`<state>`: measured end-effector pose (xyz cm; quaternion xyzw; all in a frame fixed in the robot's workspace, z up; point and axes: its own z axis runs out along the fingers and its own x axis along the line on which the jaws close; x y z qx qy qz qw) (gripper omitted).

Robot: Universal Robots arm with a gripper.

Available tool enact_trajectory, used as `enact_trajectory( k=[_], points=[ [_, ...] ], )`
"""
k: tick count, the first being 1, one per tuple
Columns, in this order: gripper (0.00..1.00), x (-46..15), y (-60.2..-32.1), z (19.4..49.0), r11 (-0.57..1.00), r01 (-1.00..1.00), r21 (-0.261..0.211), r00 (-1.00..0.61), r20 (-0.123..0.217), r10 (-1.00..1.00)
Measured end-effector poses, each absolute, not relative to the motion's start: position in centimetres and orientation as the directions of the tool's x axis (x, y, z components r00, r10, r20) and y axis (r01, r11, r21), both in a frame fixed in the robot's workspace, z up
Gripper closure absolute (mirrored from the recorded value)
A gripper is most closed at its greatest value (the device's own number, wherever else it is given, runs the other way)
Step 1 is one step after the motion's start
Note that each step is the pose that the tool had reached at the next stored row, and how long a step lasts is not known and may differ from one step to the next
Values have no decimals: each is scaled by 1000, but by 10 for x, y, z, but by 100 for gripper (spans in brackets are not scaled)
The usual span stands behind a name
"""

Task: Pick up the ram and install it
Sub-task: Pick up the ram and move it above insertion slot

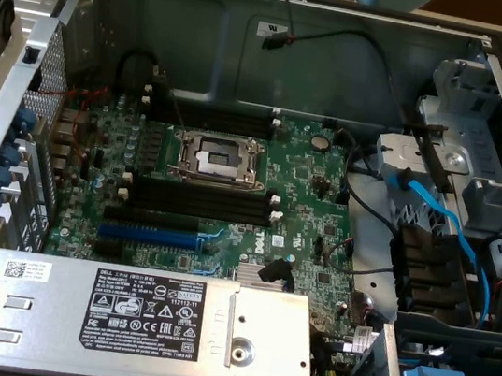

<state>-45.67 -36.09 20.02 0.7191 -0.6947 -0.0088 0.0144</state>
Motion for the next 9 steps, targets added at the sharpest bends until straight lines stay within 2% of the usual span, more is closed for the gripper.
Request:
enact_trajectory(
  k=[9],
  points=[
    [88,-457,-361,217,-34,-999,33,34,7,-999]
  ],
)
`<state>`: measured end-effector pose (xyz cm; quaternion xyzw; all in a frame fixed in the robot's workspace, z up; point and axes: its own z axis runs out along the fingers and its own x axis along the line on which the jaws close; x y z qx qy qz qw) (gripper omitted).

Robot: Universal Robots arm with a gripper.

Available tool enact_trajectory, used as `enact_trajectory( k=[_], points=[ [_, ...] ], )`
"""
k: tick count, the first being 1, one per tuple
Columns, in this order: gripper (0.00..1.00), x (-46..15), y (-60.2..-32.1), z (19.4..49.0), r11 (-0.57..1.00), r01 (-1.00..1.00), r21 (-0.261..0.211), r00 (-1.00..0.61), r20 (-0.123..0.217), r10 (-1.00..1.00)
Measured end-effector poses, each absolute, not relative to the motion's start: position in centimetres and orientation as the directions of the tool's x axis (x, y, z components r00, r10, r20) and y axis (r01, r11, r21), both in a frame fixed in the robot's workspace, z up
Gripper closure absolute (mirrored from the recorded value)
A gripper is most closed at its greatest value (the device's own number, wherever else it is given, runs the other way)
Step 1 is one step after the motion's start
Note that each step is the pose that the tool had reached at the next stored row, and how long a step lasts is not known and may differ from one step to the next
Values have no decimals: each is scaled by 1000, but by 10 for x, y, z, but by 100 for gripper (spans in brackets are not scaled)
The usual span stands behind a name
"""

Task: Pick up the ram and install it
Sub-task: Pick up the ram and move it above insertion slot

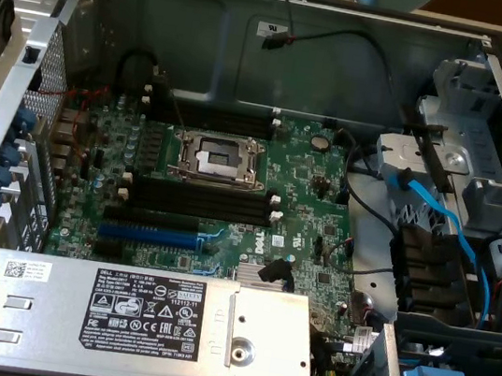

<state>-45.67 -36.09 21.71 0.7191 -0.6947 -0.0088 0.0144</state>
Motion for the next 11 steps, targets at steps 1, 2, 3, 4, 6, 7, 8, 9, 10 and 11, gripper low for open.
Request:
enact_trajectory(
  k=[1,2,3,4,6,7,8,9,10,11],
  points=[
    [88,-457,-361,219,-34,-999,33,34,7,-999],
    [88,-457,-361,222,-34,-999,33,35,7,-999],
    [88,-457,-361,224,-34,-999,33,35,7,-999],
    [88,-457,-361,227,-34,-999,33,35,7,-999],
    [88,-457,-359,235,-34,-999,33,34,7,-999],
    [88,-457,-358,238,-34,-999,33,34,7,-999],
    [88,-457,-358,240,-34,-999,33,35,7,-999],
    [88,-457,-357,242,-34,-999,33,35,7,-999],
    [88,-457,-357,244,-34,-999,33,35,7,-999],
    [88,-457,-357,246,-34,-999,33,35,7,-999]
  ],
)
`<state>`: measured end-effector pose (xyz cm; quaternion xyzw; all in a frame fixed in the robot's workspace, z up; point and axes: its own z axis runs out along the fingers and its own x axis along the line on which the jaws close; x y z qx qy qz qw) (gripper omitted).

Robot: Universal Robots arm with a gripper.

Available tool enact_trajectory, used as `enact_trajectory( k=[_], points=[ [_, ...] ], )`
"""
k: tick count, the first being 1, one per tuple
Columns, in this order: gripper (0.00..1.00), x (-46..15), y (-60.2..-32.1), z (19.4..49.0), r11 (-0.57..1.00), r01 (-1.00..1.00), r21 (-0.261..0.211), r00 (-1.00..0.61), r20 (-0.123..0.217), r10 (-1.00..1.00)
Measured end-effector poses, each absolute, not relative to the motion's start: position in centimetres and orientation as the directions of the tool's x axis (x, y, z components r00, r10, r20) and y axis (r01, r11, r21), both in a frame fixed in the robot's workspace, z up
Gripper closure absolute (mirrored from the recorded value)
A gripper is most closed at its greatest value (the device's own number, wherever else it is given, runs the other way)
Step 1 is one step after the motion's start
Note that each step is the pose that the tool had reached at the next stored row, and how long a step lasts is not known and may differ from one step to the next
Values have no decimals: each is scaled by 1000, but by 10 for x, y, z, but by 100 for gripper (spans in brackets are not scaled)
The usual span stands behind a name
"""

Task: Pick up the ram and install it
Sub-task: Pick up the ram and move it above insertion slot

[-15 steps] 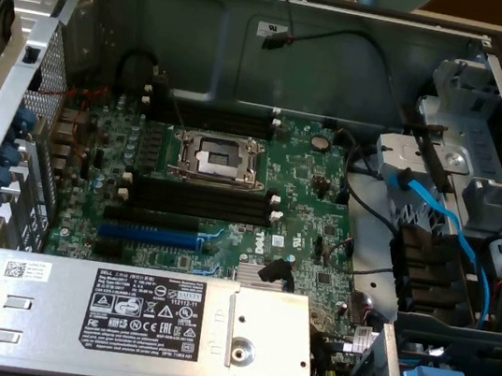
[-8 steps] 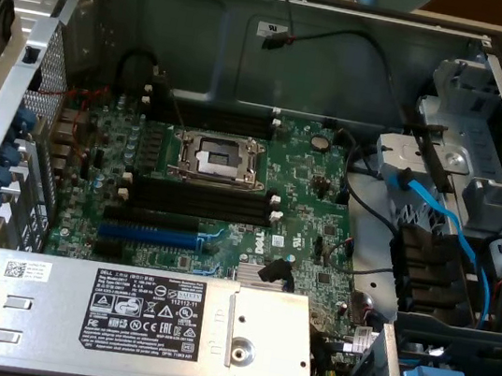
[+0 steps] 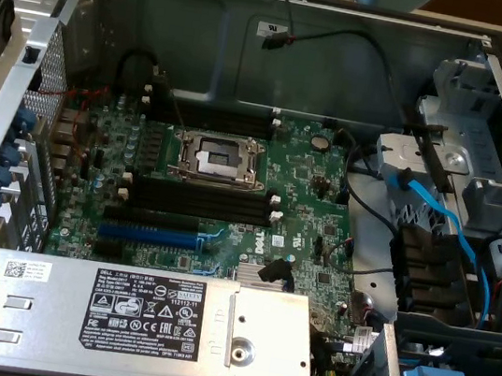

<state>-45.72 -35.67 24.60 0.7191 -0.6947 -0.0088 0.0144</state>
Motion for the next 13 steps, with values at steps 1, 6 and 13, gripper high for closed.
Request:
enact_trajectory(
  k=[1,6,13],
  points=[
    [88,-457,-356,248,-34,-999,33,35,7,-999],
    [88,-458,-356,273,-34,-999,33,34,15,-999],
    [88,-456,-358,321,-33,-999,34,34,39,-999]
  ],
)
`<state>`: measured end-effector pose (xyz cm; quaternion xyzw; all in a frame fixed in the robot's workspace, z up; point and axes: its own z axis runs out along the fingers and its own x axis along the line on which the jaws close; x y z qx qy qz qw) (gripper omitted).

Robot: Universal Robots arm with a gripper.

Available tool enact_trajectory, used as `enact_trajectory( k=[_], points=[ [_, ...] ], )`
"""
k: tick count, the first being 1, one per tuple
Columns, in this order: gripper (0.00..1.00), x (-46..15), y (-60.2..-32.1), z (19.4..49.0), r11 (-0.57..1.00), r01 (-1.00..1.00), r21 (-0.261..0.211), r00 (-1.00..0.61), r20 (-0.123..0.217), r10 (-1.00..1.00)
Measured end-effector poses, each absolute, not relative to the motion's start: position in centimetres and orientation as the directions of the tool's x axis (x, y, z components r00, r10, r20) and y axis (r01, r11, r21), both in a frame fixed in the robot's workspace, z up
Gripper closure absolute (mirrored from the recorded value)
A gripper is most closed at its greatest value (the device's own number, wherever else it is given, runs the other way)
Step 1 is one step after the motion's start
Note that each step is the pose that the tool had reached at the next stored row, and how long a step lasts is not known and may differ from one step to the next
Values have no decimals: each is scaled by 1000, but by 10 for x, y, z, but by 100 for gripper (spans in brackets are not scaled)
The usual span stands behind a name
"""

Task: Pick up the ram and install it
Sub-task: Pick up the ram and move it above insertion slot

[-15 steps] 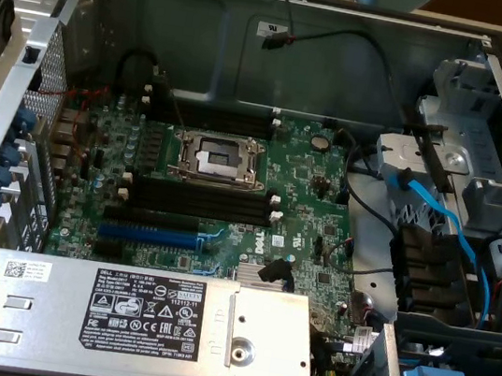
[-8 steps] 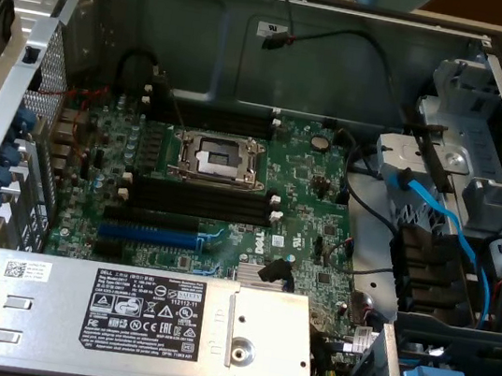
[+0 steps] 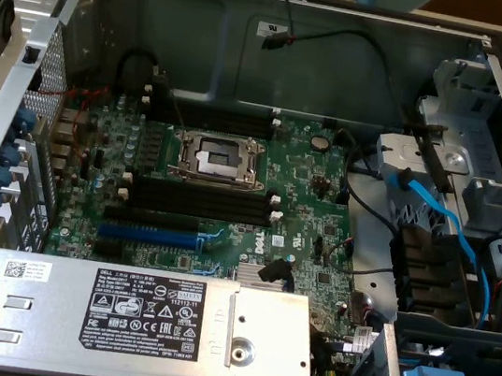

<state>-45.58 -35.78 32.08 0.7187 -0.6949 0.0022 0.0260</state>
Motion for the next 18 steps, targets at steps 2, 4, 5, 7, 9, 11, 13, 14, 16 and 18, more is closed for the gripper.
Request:
enact_trajectory(
  k=[2,4,5,7,9,11,13,14,16,18],
  points=[
    [88,-449,-364,336,-33,-999,36,34,40,-999],
    [88,-440,-371,344,-33,-999,37,34,40,-999],
    [88,-434,-375,347,-33,-999,37,34,40,-999],
    [88,-420,-381,354,-33,-999,37,34,40,-999],
    [88,-404,-387,365,-33,-999,37,35,40,-999],
    [88,-388,-393,374,-33,-999,37,35,40,-999],
    [88,-371,-400,384,-33,-999,38,35,40,-999],
    [88,-363,-403,390,-33,-999,38,34,40,-999],
    [88,-347,-410,400,-33,-999,38,34,40,-999],
    [88,-330,-417,410,-33,-999,39,35,40,-999]
  ],
)
